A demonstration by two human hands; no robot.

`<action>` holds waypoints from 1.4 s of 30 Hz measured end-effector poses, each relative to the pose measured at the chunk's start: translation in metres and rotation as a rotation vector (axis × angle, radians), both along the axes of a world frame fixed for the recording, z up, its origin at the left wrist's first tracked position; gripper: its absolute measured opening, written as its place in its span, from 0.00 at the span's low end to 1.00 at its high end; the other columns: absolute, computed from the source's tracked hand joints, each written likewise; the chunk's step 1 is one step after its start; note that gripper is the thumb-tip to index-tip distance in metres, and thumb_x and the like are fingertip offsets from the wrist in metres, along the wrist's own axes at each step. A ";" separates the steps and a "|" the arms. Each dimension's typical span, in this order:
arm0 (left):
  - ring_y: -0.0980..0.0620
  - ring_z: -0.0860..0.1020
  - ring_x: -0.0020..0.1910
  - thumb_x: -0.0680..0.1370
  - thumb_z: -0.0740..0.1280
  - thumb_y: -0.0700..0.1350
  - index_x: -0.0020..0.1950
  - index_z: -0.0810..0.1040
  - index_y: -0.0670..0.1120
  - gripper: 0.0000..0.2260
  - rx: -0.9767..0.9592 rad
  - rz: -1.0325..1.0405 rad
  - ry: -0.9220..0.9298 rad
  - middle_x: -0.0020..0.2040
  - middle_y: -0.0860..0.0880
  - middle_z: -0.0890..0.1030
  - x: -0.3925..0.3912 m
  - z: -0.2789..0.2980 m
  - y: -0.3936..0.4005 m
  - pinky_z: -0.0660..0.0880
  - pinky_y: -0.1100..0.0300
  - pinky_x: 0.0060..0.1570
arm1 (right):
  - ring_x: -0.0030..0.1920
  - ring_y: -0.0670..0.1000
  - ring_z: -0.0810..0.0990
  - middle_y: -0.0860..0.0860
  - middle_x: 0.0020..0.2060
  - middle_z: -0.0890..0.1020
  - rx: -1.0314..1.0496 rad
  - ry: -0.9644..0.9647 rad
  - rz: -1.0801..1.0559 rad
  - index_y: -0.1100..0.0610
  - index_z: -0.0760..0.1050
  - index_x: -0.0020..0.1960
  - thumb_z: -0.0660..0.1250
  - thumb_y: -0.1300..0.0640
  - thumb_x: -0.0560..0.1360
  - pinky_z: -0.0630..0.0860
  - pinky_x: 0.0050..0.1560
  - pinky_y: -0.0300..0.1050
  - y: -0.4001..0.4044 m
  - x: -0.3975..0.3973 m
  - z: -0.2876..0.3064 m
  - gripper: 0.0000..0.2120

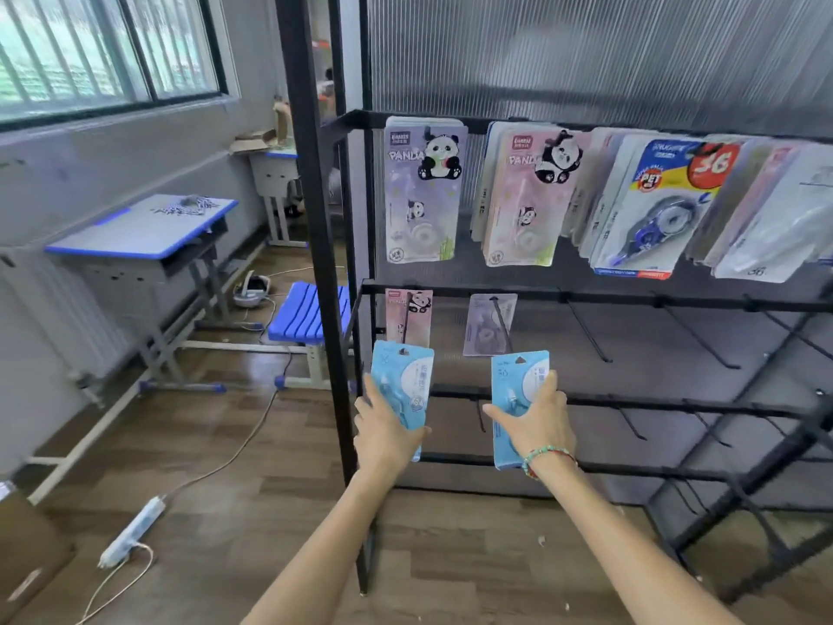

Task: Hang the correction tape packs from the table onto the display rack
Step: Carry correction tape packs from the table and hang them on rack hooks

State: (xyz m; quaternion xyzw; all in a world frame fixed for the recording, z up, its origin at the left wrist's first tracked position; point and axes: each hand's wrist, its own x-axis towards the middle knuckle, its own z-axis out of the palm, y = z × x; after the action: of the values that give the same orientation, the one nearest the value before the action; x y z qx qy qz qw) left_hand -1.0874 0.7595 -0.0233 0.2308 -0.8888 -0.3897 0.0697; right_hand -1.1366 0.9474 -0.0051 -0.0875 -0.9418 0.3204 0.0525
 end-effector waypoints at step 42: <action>0.42 0.67 0.67 0.65 0.80 0.44 0.75 0.52 0.43 0.49 0.124 0.101 0.175 0.68 0.41 0.66 -0.178 -0.029 -0.018 0.70 0.44 0.64 | 0.57 0.59 0.76 0.57 0.57 0.74 -0.084 0.050 -0.097 0.57 0.59 0.68 0.77 0.39 0.61 0.79 0.49 0.57 -0.051 -0.178 -0.029 0.45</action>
State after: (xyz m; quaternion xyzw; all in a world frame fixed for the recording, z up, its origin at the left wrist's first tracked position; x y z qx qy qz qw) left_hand -1.2657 0.7412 -0.0524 0.2442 -0.8407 -0.4586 0.1522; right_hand -1.3143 0.8959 -0.0346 -0.1271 -0.9205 0.3589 0.0876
